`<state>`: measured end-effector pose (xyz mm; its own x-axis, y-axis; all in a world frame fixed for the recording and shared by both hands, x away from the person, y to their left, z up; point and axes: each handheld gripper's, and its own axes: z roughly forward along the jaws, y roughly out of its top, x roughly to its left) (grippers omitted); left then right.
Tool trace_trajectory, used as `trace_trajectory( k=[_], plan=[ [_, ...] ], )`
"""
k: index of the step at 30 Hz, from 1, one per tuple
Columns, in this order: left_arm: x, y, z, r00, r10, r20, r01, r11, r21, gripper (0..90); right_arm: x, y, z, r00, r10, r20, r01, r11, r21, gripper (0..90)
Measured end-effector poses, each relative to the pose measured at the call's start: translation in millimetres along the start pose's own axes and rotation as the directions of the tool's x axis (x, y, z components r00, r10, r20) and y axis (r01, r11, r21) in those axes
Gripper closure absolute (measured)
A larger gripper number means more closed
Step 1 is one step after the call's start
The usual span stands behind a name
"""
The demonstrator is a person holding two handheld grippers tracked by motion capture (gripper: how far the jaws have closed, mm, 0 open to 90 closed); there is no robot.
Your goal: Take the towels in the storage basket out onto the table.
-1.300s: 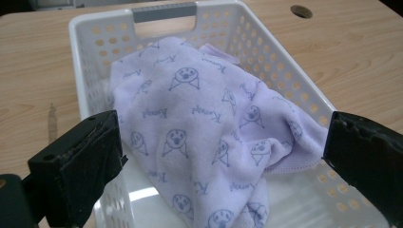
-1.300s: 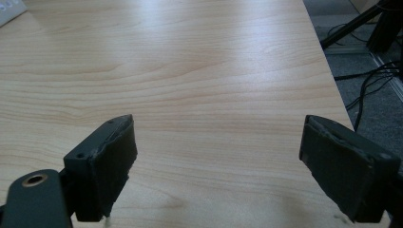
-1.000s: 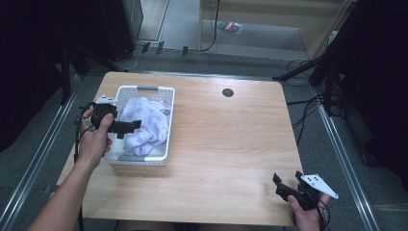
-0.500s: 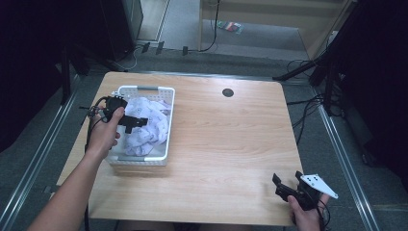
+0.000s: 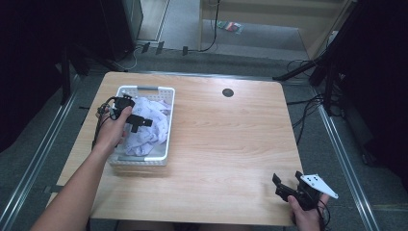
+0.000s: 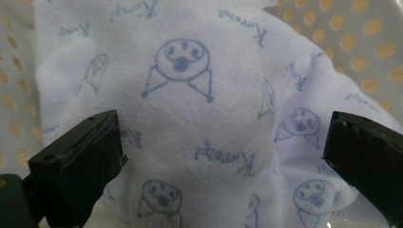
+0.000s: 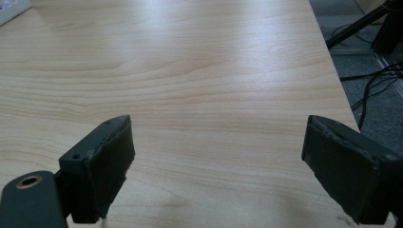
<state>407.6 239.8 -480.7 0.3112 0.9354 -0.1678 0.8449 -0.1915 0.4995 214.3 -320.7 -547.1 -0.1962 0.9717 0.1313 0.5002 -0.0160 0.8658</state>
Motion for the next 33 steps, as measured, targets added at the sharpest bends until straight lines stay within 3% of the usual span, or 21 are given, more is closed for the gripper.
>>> trace_trajectory(
  k=[2,13,16,18,19,22,25,33],
  plan=[
    [1.5,0.5,3.6,0.9999,-0.012,0.007,0.012,0.9998,0.017,0.0,0.0,0.0,0.0,1.0,0.0,0.0,0.0,1.0,0.0,10.7],
    [-7.5,0.1,18.2,0.9977,0.031,-0.061,-0.026,0.9962,0.084,0.0,0.4,0.0,-0.1,1.0,-0.001,-0.001,0.001,1.0,0.002,10.7],
    [-11.0,-0.8,26.2,0.9925,0.047,-0.113,-0.032,0.9914,0.127,0.0,0.1,0.0,0.2,1.0,0.0,0.001,0.0,1.0,0.003,10.7],
    [-15.3,-3.5,34.2,0.9825,0.083,-0.167,-0.057,0.9869,0.151,0.0,0.2,0.0,0.0,1.0,-0.002,0.001,0.002,1.0,0.001,10.7],
    [-16.5,-4.4,36.4,0.9779,0.096,-0.186,-0.068,0.9859,0.153,0.0,0.2,0.0,0.0,1.0,-0.002,0.001,0.002,1.0,0.001,10.7],
    [-18.6,-6.2,39.1,0.9727,0.109,-0.205,-0.079,0.9853,0.152,0.0,0.3,0.0,0.1,1.0,-0.001,0.001,0.001,1.0,0.002,10.7],
    [-21.2,-11.1,42.4,0.9621,0.134,-0.238,-0.102,0.9847,0.141,0.3,0.5,0.1,0.2,1.0,0.001,0.003,-0.001,1.0,0.004,10.8],
    [-21.5,-11.6,37.7,0.9576,0.12,-0.262,-0.089,0.9882,0.124,16.5,1.1,-0.2,0.0,1.0,-0.003,0.003,0.003,1.0,0.006,10.9]
  ],
)
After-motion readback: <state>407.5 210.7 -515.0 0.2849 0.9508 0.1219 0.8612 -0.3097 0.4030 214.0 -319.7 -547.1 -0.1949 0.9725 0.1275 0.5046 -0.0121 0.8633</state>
